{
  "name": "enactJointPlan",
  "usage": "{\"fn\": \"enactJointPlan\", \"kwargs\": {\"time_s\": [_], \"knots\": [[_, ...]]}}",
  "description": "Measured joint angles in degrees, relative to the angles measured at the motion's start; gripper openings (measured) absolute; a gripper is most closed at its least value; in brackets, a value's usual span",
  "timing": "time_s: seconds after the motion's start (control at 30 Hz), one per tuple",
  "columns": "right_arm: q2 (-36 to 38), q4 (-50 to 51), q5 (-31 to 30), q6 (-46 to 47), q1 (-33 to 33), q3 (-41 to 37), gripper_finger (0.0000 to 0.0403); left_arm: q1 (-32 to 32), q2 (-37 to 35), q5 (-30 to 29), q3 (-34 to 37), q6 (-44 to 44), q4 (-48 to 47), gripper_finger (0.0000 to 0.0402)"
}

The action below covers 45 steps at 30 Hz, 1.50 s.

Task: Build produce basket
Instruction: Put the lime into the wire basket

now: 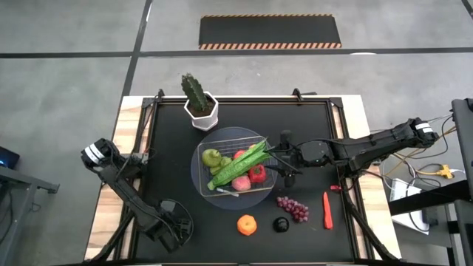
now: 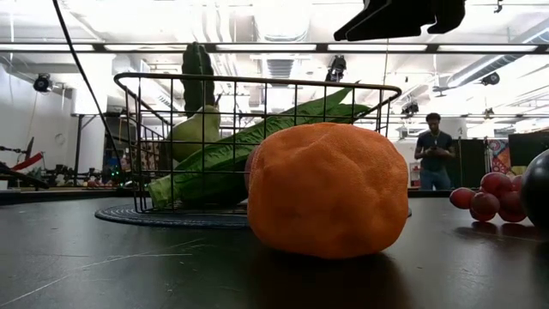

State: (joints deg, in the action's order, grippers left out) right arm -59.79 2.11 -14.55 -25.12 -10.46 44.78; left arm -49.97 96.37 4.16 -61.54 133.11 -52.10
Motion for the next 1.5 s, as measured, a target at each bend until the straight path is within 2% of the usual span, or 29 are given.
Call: {"fn": "enactJointPlan", "kwargs": {"time_s": [0.13, 0.4, 0.5, 0.57, 0.67, 0.73, 0.87, 0.93, 1.03, 1.23, 1.33, 1.4, 1.5], "knots": [[0.0, 0.2, 0.0, 0.5, 0.0, 0.0, 0.0228, 0.0, 0.3, 0.0, 0.1, -0.5, 0.3, 0.0258], [0.0, 0.3, 0.0, 0.7, 0.0, 0.0, 0.0228, 0.0, 0.3, 0.1, -0.1, -0.5, 0.3, 0.015], [0.0, 0.6, 0.0, 0.7, 0.0, 0.0, 0.0228, 0.1, 0.1, -0.6, -0.9, -1.7, 0.1, 0.0147], [0.0, 0.6, 0.0, 1.0, 0.0, 0.0, 0.0228, 0.3, -0.5, -5.2, -2.2, -4.0, 0.0, 0.0147], [0.0, 0.6, 0.0, 2.0, 0.0, 0.0, 0.0228, 0.8, -2.2, -19.1, -5.1, -10.8, -1.3, 0.0147], [-0.1, 0.5, 0.1, 3.2, 0.0, 0.0, 0.0228, 1.5, -3.4, -28.8, -7.4, -19.6, -1.4, 0.0147], [-0.3, -1.1, 0.7, 8.2, 0.0, 0.0, 0.0229, 3.0, -5.2, -46.4, -13.0, -45.3, -0.3, 0.015], [-0.3, -2.8, 2.0, 10.3, 0.1, 0.0, 0.0235, 3.9, -6.0, -52.8, -14.8, -58.9, 0.8, 0.0151], [-0.3, -5.6, 5.0, 12.9, 0.1, 0.0, 0.0252, 5.9, -7.5, -58.3, -15.7, -78.1, 6.0, 0.0152], [-2.5, -14.8, 13.1, 14.1, 0.1, -0.2, 0.0293, 11.3, -10.7, -58.2, -11.7, -114.0, 26.0, 0.0154], [-6.0, -20.7, 16.9, 13.8, 0.1, -0.2, 0.0308, 14.0, -11.1, -54.6, -8.5, -131.7, 39.3, 0.0155], [-8.8, -24.2, 18.5, 13.1, 0.1, -0.2, 0.0314, 16.0, -11.1, -50.2, -6.8, -140.4, 47.3, 0.0155], [-11.8, -27.4, 18.7, 12.0, 0.1, 0.2, 0.0317, 18.7, -11.1, -47.8, -4.6, -148.4, 54.9, 0.0155]]}}
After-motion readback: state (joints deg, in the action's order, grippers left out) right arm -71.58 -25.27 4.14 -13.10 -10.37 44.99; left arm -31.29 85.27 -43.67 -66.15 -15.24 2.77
